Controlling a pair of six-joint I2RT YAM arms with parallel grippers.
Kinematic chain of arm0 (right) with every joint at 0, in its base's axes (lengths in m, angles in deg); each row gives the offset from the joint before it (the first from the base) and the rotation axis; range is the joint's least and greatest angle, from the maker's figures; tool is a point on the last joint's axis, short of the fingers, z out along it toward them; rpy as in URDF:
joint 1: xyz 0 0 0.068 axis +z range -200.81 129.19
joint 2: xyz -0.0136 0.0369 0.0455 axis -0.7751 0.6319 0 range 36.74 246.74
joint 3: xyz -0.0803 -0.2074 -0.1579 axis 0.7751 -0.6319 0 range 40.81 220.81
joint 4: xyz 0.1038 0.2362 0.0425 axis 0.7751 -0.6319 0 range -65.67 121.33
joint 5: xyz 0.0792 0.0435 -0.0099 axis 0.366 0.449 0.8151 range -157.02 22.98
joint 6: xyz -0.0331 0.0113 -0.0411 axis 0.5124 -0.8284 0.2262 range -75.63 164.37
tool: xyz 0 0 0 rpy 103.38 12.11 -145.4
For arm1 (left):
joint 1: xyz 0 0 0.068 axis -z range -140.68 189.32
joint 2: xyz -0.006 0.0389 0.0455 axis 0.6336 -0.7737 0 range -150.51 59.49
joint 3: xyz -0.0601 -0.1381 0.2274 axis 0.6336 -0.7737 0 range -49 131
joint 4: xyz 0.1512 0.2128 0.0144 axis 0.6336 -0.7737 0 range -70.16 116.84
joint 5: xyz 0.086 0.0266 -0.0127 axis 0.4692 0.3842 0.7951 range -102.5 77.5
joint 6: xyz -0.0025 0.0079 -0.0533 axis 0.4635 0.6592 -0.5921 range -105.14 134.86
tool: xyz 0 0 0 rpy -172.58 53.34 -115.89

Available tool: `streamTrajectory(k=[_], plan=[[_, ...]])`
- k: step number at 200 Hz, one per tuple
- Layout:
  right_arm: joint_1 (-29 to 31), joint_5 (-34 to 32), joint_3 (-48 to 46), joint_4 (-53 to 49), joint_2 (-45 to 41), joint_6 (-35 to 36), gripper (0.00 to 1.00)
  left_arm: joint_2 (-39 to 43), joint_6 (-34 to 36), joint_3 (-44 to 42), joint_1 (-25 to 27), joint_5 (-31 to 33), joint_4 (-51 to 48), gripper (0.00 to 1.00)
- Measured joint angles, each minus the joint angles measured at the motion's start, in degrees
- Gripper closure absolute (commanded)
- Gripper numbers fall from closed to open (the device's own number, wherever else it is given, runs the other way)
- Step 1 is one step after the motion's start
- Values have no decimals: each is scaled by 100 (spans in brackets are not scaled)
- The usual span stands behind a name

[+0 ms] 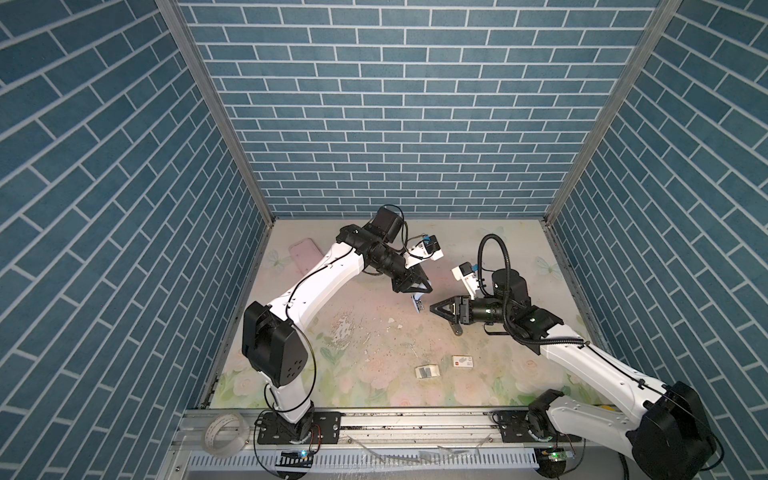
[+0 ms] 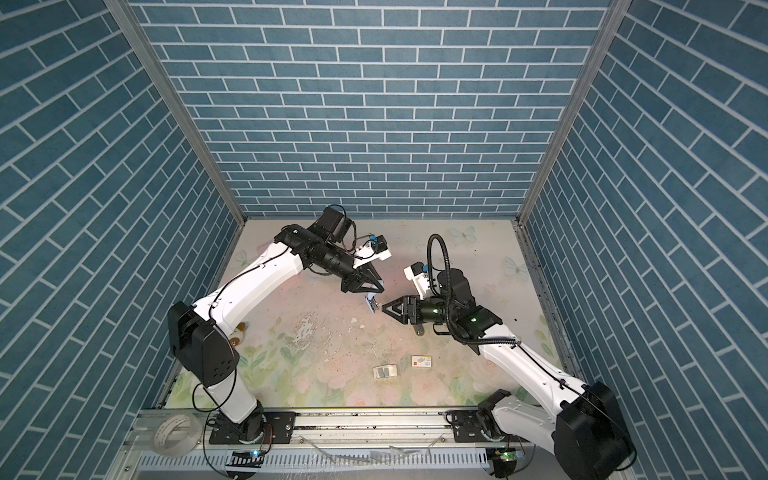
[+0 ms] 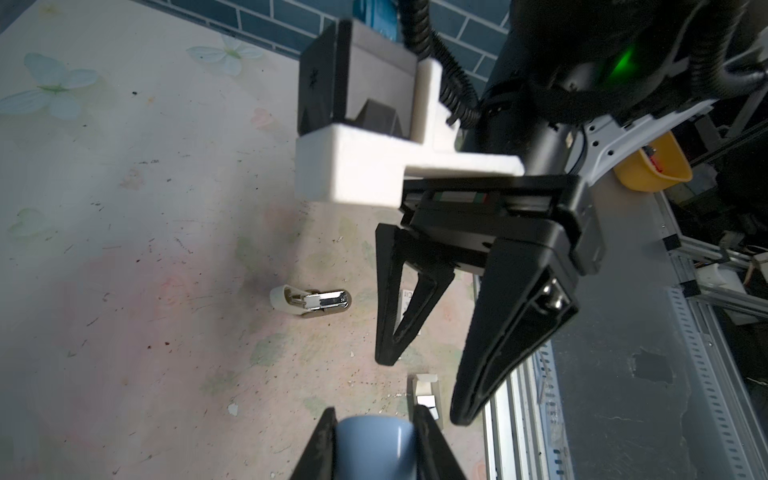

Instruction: Load the staples into the stapler

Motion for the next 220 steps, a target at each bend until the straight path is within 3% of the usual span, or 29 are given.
streamTrajectory(k=[50, 157, 220], plan=[[83, 131, 101, 251, 17, -28, 41, -393, -37, 472, 0, -671, -404, 97], [232, 15, 251, 505, 114, -46, 44, -568, -267, 492, 0, -1521, -614, 97], [262, 28, 249, 789, 114, -66, 53, -573, -398, 555, -17, -1755, -605, 96]])
